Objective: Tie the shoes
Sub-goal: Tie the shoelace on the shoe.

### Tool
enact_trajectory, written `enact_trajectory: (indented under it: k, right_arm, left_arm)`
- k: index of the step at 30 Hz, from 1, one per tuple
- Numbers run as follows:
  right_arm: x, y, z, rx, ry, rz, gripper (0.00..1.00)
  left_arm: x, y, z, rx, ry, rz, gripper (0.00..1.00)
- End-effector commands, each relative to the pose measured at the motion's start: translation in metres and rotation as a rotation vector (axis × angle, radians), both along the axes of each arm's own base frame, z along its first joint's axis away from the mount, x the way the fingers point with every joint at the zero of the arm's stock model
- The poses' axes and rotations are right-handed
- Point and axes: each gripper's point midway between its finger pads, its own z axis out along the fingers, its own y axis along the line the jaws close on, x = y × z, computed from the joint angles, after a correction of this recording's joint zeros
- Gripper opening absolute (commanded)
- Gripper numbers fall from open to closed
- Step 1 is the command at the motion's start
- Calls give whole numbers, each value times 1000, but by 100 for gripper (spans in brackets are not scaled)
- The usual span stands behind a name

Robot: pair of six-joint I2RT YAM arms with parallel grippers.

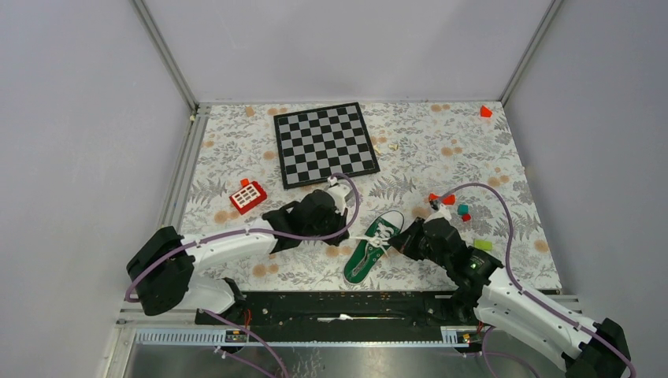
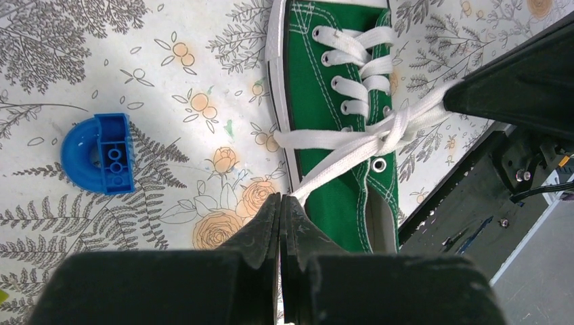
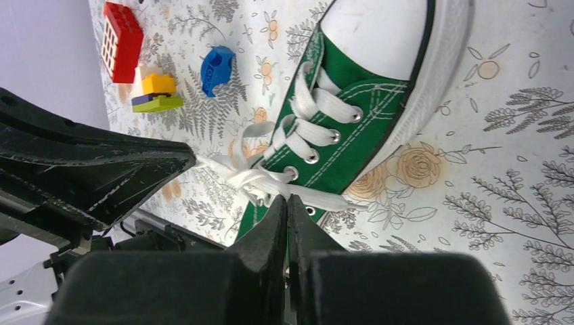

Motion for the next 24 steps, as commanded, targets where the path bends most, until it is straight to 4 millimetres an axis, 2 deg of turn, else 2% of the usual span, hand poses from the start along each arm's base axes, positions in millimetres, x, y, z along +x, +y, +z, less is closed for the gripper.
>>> enact_trajectory:
  k: [1, 11, 19, 24]
  right_arm:
    - [4, -12, -10, -34, -11, -59, 0]
    - [1, -27, -23, -47, -10, -117, 0]
    - [0, -35, -31, -72, -5, -137, 0]
    - [0, -31, -26, -64, -16, -116, 0]
  left_arm:
    - [-1, 1, 5, -33, -2, 15, 0]
    - [-10, 15, -14, -11, 36, 45, 0]
    - [-11, 21, -14, -10, 31, 65, 0]
    - [-10, 19, -9, -18, 26, 63, 0]
